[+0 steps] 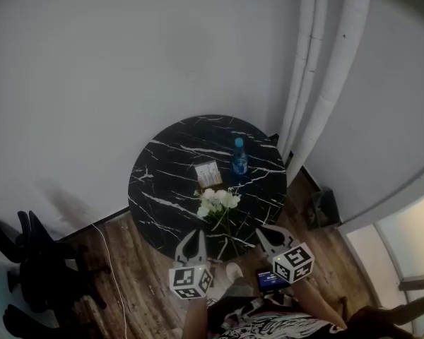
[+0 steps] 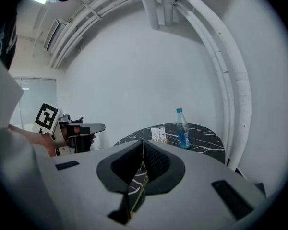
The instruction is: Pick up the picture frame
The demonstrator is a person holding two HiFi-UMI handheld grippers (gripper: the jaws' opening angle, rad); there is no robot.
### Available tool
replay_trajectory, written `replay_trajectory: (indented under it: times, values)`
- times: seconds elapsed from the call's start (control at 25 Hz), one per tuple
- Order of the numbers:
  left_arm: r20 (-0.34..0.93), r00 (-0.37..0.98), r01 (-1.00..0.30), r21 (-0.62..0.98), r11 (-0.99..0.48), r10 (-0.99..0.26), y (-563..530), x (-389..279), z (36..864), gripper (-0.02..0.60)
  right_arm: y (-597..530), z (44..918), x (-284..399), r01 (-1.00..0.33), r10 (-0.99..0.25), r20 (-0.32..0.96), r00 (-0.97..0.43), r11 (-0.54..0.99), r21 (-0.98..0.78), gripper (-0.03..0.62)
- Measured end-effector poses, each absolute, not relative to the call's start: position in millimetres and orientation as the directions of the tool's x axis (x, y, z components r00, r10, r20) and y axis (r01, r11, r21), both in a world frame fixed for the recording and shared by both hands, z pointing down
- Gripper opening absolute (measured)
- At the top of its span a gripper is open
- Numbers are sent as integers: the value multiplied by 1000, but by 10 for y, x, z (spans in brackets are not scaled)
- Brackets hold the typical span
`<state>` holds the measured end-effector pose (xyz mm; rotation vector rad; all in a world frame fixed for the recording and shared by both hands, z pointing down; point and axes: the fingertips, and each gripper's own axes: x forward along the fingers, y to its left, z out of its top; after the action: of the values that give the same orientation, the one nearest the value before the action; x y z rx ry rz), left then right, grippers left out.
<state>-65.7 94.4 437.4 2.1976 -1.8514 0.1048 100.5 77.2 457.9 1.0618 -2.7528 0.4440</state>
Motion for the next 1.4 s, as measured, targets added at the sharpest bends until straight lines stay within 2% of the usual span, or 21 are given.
replay_trajectory:
  times: [0.48, 0.92, 1.4]
  values:
    - [196, 235, -959, 206, -194, -952, -234, -1242, 4381, 14, -245, 4616, 378, -713, -658, 285, -698, 678, -179, 18]
    - [213, 299, -938, 242, -246, -930, -410, -1092, 4565, 14, -301, 4594, 501, -762, -710, 289, -643, 630, -148, 18]
    - [190, 269, -951, 206, -230, -944, -446, -1158, 4475, 14, -350, 4559, 579, -777, -738, 249, -627, 616, -129, 18]
